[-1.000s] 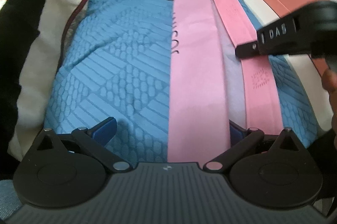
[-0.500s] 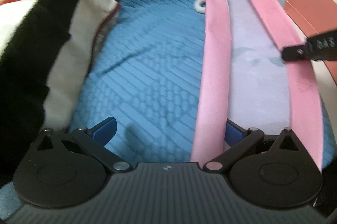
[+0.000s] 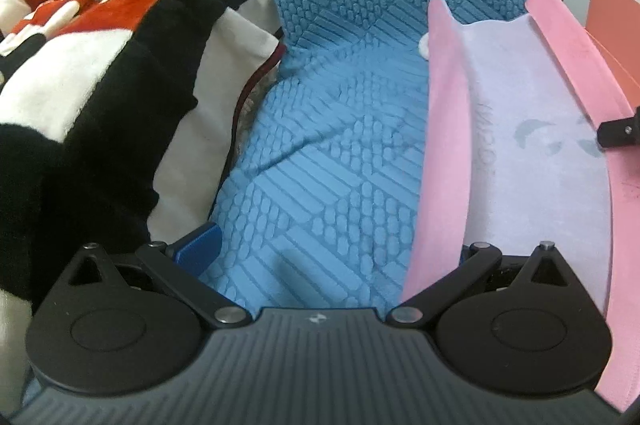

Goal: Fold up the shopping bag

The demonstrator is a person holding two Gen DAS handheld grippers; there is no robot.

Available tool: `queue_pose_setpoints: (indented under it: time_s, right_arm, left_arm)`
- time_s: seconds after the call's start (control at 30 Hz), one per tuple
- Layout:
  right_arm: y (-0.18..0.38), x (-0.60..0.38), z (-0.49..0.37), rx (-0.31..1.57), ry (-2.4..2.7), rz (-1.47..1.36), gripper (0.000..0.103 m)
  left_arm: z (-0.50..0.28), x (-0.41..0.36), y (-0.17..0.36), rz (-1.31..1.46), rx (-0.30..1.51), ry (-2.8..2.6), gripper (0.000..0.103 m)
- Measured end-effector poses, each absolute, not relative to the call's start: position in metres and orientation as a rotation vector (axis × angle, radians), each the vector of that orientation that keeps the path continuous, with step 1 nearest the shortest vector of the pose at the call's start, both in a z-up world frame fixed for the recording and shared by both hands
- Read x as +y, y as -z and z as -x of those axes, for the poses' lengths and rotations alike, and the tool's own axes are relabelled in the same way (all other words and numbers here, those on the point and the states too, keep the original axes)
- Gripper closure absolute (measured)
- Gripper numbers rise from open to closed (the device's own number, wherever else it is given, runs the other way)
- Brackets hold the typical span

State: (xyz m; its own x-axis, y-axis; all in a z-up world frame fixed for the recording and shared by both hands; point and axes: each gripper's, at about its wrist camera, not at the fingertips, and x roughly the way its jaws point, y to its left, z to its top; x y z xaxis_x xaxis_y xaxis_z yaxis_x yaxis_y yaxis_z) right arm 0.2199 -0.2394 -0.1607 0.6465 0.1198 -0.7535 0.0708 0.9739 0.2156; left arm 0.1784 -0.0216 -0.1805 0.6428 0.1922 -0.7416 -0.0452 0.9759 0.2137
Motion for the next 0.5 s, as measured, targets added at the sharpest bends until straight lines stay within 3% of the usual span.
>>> queue_pose_setpoints:
  time_s: [0.5]
  right_arm:
    - [0.164, -0.243, -0.218, 0.885, -0.012, -0.195, 0.099]
  left_arm:
    - [-0.19, 0.0, 0.188, -0.07, 0.896, -0.227, 0.0]
